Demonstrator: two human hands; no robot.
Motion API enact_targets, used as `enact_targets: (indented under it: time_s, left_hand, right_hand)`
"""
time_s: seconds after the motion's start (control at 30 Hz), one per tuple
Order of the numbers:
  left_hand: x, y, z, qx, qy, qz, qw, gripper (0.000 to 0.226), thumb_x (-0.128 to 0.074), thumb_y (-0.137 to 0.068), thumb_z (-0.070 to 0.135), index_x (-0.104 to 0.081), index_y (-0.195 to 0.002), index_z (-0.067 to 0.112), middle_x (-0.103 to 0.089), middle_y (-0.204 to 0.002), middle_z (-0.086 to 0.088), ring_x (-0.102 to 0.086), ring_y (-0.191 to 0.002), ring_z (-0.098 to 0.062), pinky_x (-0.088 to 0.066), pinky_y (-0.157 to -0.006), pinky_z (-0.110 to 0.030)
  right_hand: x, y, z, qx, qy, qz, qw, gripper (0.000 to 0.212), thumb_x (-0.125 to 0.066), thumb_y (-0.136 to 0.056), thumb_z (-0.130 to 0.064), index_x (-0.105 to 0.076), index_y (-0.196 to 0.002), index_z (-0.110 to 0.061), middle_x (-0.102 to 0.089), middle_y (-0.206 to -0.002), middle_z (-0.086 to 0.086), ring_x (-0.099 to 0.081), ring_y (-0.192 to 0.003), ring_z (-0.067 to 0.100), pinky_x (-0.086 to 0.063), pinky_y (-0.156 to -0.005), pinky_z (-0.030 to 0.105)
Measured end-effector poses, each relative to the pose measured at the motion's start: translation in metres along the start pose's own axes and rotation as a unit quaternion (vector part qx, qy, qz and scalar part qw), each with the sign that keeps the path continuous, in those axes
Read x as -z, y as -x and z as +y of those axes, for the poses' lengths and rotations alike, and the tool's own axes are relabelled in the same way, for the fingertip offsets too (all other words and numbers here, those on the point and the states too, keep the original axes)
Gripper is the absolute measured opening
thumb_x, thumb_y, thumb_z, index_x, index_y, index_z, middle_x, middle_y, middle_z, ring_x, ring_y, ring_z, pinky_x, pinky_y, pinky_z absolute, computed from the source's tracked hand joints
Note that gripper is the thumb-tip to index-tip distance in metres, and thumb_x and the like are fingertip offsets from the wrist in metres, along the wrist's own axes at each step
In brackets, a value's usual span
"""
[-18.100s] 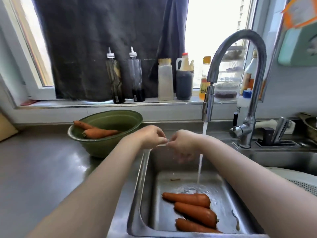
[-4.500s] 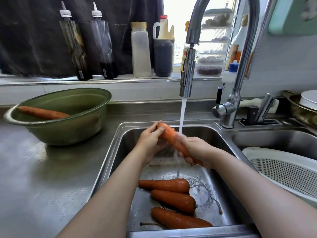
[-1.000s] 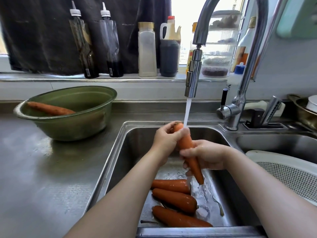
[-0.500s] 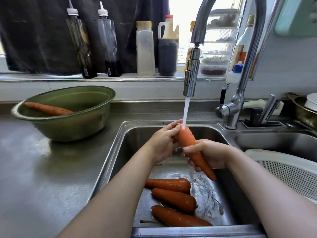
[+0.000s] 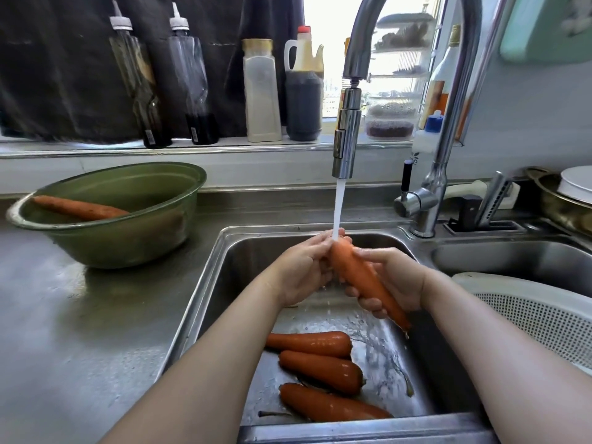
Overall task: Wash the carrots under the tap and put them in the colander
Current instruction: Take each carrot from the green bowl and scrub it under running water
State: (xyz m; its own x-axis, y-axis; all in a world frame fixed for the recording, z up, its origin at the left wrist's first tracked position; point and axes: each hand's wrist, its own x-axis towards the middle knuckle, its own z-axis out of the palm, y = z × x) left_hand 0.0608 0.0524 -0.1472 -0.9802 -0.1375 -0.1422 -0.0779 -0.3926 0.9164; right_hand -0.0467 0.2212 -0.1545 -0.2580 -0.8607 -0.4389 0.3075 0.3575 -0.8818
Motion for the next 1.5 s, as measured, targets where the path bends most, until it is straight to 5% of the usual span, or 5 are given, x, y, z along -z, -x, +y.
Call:
enact_targets:
  time_s: [0.53, 0.7, 1.0, 1.3, 1.5]
  left_hand:
    - [-0.009, -0.005, -0.004, -0.022, -0.031, -0.013, 0.999, 0.033, -0.050, -0.108, 0.030, -0.054, -0.140, 0.021, -0.060, -0.114, -0.015, -0.054, -0.087, -0.029, -0.049, -0.089, -0.045]
    - [-0.021, -0.008, -0.004, -0.090, -0.143, 0.176, 0.970, 0.012, -0.063, -0.100, 0.025, -0.074, -0.100, 0.019, -0.067, -0.084, -0.003, -0.062, -0.073, -0.020, -0.050, -0.049, -0.025]
    - [0.002, 0.003, -0.003, -0.056, -0.220, 0.001, 0.974, 0.039, -0.067, -0.098, 0.014, -0.049, -0.127, 0.034, -0.062, -0.118, -0.011, -0.067, -0.091, -0.025, -0.056, -0.072, -0.034]
    - [-0.017, -0.010, -0.004, -0.189, -0.252, 0.198, 0.928, 0.010, -0.048, -0.108, 0.028, -0.057, -0.111, 0.023, -0.065, -0.102, -0.001, -0.064, -0.093, -0.019, -0.055, -0.072, -0.029]
    - [0.003, 0.001, -0.002, -0.062, -0.274, 0.026, 0.959, 0.035, -0.064, -0.101, 0.033, -0.047, -0.132, 0.038, -0.058, -0.124, -0.004, -0.069, -0.107, -0.026, -0.062, -0.090, -0.041]
  right_hand:
    - [-0.016, -0.007, -0.006, 0.046, -0.026, 0.106, 0.993, 0.075, -0.025, -0.101, -0.073, -0.062, -0.087, -0.009, -0.049, -0.060, 0.006, -0.044, -0.036, 0.016, -0.036, -0.037, 0.021]
    - [-0.026, -0.005, -0.005, -0.001, 0.044, 0.096, 0.994, 0.080, -0.024, -0.095, -0.082, -0.061, -0.089, -0.011, -0.052, -0.061, 0.005, -0.045, -0.038, 0.015, -0.037, -0.039, 0.020]
    - [-0.025, -0.010, -0.006, 0.012, 0.051, 0.134, 0.990, 0.072, -0.029, -0.102, -0.072, -0.065, -0.109, -0.010, -0.058, -0.068, 0.006, -0.047, -0.043, 0.014, -0.038, -0.041, 0.021]
    - [-0.035, -0.015, -0.011, 0.036, 0.023, 0.115, 0.992, 0.070, -0.034, -0.101, -0.072, -0.060, -0.102, -0.008, -0.059, -0.076, 0.009, -0.048, -0.047, 0.015, -0.041, -0.042, 0.024]
    - [-0.032, -0.013, -0.007, 0.038, 0.043, 0.144, 0.988, 0.064, -0.032, -0.105, -0.065, -0.059, -0.106, -0.007, -0.058, -0.071, 0.008, -0.048, -0.043, 0.014, -0.038, -0.040, 0.022]
